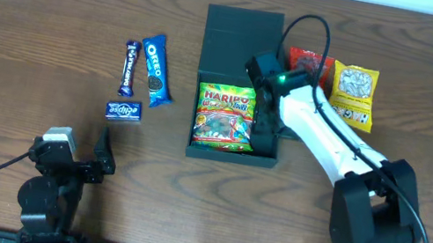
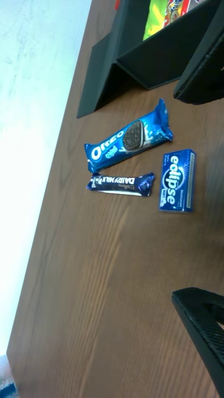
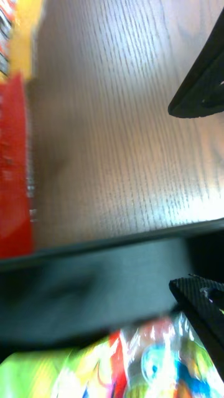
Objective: Pack container
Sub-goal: 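Raise right gripper out of the box and move right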
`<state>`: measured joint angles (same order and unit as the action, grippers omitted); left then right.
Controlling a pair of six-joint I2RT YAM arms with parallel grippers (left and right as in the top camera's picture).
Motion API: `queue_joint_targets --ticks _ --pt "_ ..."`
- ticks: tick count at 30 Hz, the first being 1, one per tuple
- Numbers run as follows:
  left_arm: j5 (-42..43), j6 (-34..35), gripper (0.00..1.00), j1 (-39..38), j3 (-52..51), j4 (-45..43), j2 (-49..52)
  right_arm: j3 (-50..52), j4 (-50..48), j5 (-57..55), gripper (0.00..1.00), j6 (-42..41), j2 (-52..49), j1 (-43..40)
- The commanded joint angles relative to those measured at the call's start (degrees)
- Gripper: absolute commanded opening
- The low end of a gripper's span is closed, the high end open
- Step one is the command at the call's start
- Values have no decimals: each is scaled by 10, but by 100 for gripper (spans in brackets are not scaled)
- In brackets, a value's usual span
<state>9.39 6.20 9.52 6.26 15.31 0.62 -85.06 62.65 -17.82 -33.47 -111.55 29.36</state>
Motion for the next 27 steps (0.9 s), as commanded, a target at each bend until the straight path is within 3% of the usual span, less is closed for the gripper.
queue_joint_targets --ticks 1,5,8,18,27 --pt "-5 -2 95 -2 -14 5 -4 -73 28 -10 91 6 40 0" --pt "-5 -2 95 -2 -14 5 -4 -148 71 30 99 48 87 0" --pt "-5 -2 95 -2 -14 5 -4 -175 89 64 99 57 133 0" --pt "-5 -2 95 -2 -14 5 -4 -176 119 173 99 94 269 0" --pt "-5 -2 95 -2 -14 5 -4 -176 212 209 99 150 288 0"
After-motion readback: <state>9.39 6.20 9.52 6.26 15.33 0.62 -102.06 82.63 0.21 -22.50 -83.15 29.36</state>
